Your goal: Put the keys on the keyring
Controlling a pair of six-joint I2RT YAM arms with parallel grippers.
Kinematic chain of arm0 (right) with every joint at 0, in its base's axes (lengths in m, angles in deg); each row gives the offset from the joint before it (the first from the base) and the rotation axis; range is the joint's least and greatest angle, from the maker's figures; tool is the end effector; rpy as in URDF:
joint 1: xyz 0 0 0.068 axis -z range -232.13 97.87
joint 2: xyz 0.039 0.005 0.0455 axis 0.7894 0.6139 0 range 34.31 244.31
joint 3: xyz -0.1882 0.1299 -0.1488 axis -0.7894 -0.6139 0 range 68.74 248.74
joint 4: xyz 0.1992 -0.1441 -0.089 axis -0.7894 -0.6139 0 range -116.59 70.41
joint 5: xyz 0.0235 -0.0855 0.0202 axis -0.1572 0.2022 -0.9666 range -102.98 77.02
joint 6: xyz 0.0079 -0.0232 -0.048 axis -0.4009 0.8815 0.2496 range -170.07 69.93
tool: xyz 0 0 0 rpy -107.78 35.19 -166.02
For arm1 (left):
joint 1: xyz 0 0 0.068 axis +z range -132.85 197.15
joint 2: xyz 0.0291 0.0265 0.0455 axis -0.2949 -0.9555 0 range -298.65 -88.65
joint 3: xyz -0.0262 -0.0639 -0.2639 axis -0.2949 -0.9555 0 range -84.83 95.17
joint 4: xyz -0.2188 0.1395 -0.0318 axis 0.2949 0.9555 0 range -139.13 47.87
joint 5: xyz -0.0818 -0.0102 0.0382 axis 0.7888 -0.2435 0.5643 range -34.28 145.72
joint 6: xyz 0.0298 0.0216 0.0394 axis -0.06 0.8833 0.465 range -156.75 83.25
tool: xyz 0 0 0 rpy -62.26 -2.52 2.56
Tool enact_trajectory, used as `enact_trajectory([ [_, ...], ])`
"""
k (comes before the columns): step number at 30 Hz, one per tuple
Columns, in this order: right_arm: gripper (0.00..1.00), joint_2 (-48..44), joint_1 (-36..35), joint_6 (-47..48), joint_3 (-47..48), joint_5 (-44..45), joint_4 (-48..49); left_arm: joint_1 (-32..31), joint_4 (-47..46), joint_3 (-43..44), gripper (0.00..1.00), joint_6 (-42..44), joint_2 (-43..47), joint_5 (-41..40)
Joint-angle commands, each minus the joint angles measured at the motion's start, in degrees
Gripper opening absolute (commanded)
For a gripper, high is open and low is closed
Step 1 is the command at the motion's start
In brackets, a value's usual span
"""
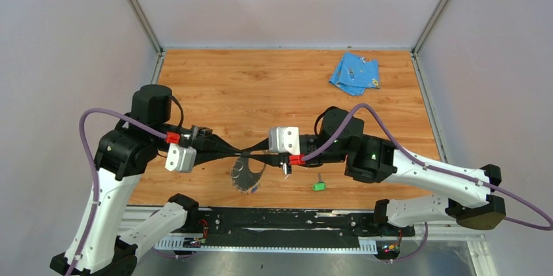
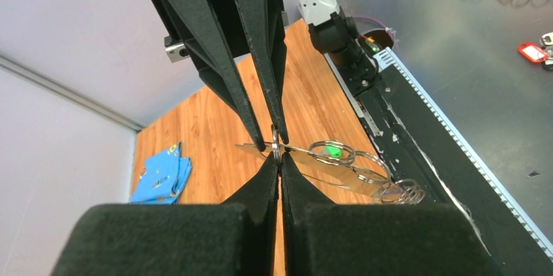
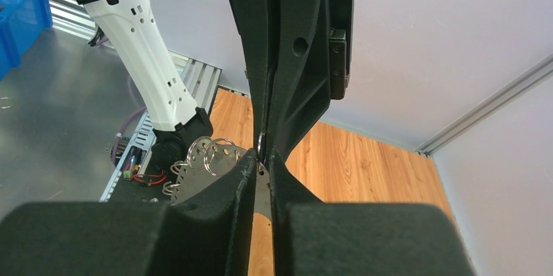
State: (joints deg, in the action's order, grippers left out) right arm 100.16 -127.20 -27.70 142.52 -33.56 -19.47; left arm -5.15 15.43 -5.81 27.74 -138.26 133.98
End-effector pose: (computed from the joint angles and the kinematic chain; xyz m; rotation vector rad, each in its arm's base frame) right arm 0.0531 0.2473 0.4628 -1.3228 0.7477 1.0020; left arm 0.0786 -0.0699 0.4404 1.6300 0.7160 -0.9386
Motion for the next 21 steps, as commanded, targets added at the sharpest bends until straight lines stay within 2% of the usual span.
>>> enact_trajectory([
  [1,0.10,0.6,-0.3,0.8,2.9,3.9,0.1,-0.4,-0.4,0.5,0.00,0.1,-0.2,2.6],
  [4,0.01,1.5,-0.3,0.5,4.2,4.9,-2.8,-0.4,-0.4,0.5,0.00,0.5,-0.4,2.8],
  [11,0.00,2.8,-0.2,-1.7,7.2,8.1,-9.0,-0.5,-0.4,-0.2,0.00,1.6,-0.1,2.6],
  [12,0.01,2.8,-0.1,-2.4,7.5,8.6,-9.4,-0.5,-0.4,-0.4,0.06,1.6,0.2,2.3],
  [14,0.01,1.7,0.1,-3.5,6.1,8.9,-8.1,-0.5,-0.4,-1.1,0.33,1.2,0.8,1.6],
  [16,0.00,-1.1,0.3,-4.9,1.1,9.0,-1.8,-0.5,-0.4,-1.8,0.42,0.2,1.6,0.9],
  [18,0.00,-4.5,0.7,-6.9,-4.8,9.3,7.6,-0.5,-0.4,-2.7,0.60,-0.9,2.7,0.0],
  [21,0.01,-7.0,2.2,-10.3,-7.7,10.4,12.8,-0.5,-0.4,-3.3,0.65,-2.7,4.0,-3.0],
])
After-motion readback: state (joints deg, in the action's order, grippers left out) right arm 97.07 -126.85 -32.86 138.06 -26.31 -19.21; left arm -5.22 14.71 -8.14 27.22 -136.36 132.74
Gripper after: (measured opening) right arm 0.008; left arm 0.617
